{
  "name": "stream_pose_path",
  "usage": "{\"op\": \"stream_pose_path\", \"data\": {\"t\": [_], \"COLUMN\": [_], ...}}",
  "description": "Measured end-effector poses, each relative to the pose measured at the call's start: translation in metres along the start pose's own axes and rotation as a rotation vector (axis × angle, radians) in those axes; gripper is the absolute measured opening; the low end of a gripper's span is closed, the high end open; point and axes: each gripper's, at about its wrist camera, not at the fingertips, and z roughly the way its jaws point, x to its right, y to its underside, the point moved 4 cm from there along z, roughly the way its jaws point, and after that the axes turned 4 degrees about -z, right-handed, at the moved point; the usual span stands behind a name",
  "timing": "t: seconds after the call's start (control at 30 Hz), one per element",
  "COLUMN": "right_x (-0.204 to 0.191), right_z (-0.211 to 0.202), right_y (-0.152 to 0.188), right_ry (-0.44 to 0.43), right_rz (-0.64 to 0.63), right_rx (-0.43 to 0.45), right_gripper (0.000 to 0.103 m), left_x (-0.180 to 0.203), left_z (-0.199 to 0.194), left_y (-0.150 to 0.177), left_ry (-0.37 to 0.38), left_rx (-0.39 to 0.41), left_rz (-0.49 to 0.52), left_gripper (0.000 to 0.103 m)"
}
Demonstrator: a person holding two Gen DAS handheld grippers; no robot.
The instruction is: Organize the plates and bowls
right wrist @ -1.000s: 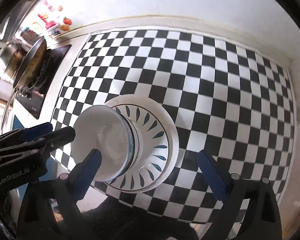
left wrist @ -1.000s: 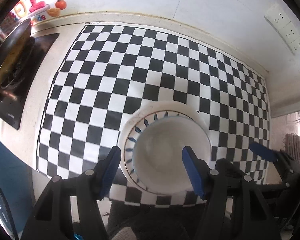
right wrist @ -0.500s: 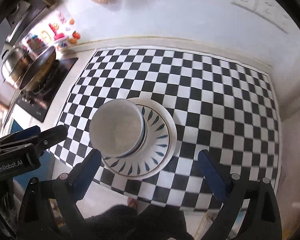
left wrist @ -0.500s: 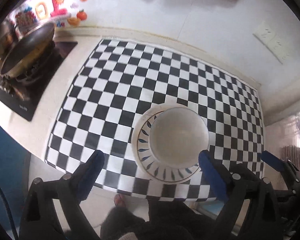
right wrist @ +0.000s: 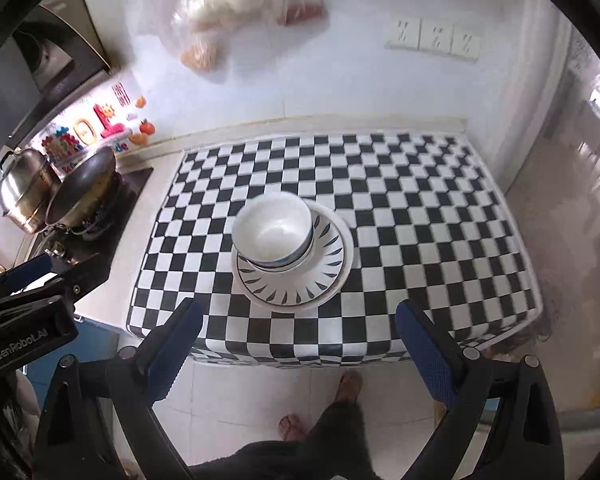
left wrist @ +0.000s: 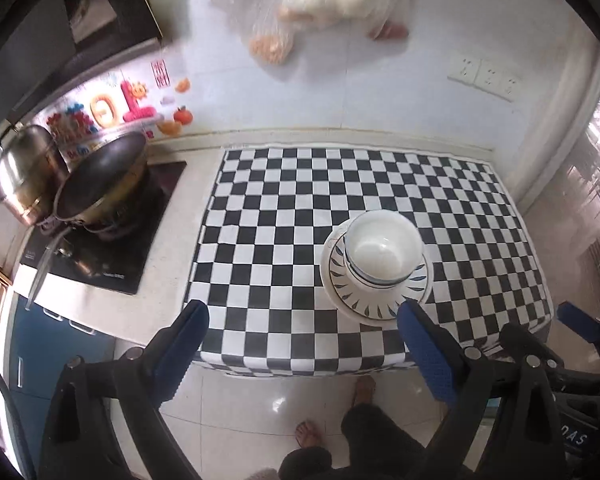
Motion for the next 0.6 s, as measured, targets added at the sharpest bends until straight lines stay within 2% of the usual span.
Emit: {"op": "stream_pose_path", "data": {"t": [0.23, 0.37, 0.6], "right_x": [0.002, 0.013, 0.028], "right_z": [-0.085, -0.114, -0.140], "right_y": [0.001, 0.000, 0.009], "right_ry": [0.033, 0.022, 0.050], "right_rz": [-0.021, -0.021, -0.035], "right_rx": [0.128, 0.164, 0.188], "right_gripper": [0.099, 0.099, 0.099], "left_x": [0.006, 0.009, 0.018], "left_z": [-0.058, -0.086, -0.117], "left_y": [0.015, 0.024, 0.035], "left_ry": [0.003, -0.009, -0.038], "left_rx": [0.061, 0.088, 0.145], "left_rz": [-0.005, -0.030, -0.033], "left_gripper": [0.096, 0.096, 0.099]}}
